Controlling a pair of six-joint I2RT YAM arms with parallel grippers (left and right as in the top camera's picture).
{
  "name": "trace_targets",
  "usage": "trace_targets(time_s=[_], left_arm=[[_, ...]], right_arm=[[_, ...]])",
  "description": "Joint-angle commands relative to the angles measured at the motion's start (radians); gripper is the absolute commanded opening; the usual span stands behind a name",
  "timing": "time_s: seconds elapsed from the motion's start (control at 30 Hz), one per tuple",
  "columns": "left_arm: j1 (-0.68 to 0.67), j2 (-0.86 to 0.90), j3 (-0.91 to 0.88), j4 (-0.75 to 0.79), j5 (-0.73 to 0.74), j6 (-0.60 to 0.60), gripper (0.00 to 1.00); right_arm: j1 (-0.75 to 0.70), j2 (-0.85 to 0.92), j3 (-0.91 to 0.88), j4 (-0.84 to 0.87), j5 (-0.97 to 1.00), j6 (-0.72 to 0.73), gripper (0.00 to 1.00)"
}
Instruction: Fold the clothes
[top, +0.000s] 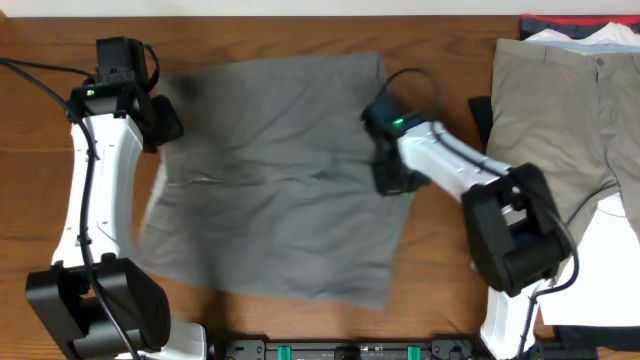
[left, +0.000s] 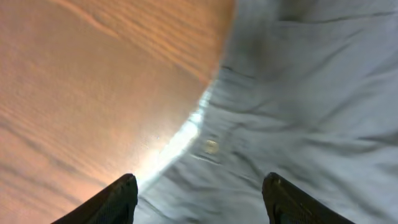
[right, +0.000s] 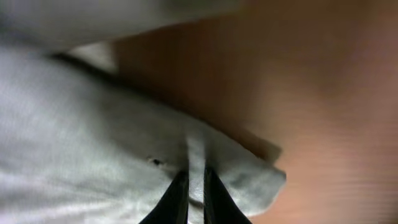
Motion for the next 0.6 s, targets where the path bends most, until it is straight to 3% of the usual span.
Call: trace_targets(time_s=[0.0,0.2,0.37,0.43,0.57], left_arm=[[-0.001,-0.006,0.006,-0.044,0.018,-0.005,0.67],[-0.001,-0.005,0.0,-0.093,0.089,0.019,0.68],[-0.001,-0.005,-0.03,-0.095,0.235,0.068,0.68],[-0.001,-0.005,-0.051,-0.099,0.269,0.068,0.68],[0.0,-0.005,-0.126,-0.145,0.277,0.066,0.85]], right_arm=[[-0.122,0.078,-0.039,0.035,0.165,0.021,0.09],[-0.224,0.062,-0.026,0.032,0.052,-0.073,0.1],[-0.258,-0.034,-0.024,0.029,-0.085,-0.135,0.2],[-0.257,-0.089,-0.024,0.027,-0.123,-0.152,0.27],[-0.253,-0.201,-0.024,0.007,-0.169,-0.152,0.51]])
